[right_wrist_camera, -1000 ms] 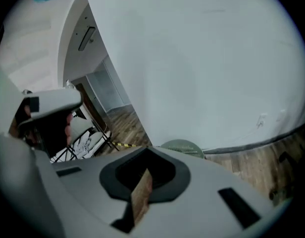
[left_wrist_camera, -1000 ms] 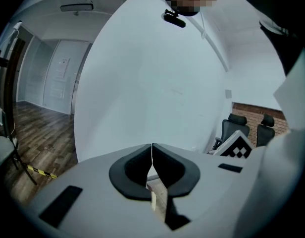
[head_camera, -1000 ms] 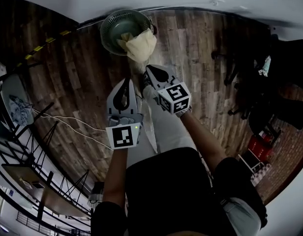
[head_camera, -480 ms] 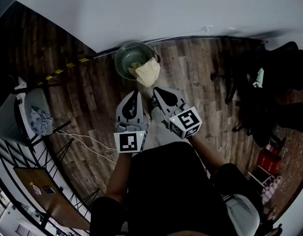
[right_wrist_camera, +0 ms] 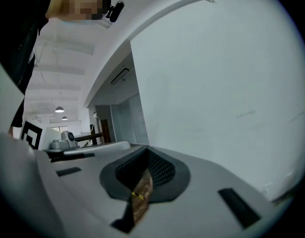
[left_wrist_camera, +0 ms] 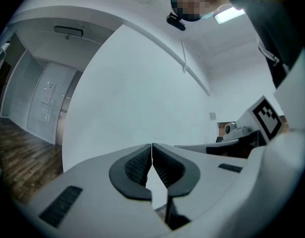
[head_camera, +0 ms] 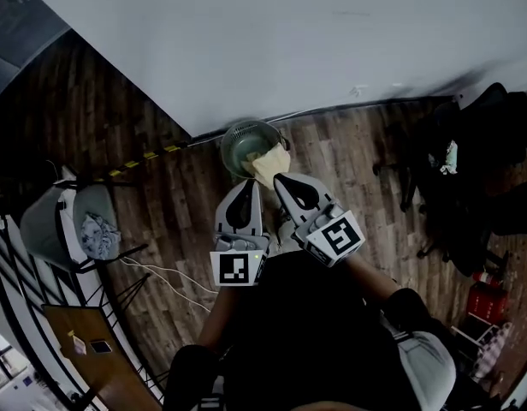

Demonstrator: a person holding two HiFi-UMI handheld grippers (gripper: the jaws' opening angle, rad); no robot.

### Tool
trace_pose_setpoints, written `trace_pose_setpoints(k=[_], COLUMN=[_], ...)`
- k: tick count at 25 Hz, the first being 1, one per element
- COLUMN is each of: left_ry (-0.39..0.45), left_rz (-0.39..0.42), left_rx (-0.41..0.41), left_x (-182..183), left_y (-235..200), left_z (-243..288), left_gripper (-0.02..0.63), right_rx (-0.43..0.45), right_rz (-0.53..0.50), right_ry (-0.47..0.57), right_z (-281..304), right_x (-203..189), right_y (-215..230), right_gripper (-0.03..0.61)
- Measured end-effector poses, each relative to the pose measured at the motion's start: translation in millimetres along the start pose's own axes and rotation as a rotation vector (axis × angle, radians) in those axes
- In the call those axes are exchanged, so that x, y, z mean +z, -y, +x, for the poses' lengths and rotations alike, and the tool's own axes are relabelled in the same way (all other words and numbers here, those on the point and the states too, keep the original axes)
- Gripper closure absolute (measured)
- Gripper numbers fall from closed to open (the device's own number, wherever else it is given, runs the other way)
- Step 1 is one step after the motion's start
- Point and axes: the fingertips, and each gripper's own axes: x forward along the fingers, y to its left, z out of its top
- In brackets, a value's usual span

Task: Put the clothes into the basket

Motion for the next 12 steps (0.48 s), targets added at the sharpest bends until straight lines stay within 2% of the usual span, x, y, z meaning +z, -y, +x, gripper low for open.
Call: trace_pose_setpoints(k=[5,12], left_ry=[0.016,0.033], left_rz=[0.052,0.081], left_rx=[-0.015,-0.028], left_x=[29.9,53.5], left_y=[6.8,10.8], left_z=[0.6,-8.9], left_gripper=[0.600,0.598], right_rx=[0.000,0.013], right_rz=[-0.007,-0.005], right_ry=[0.057,0.096], right_z=[-2.7,-8.1], right_x=[37.3,62.7], right_y=[-3.6,-14.5], right_gripper=[0.571,0.571])
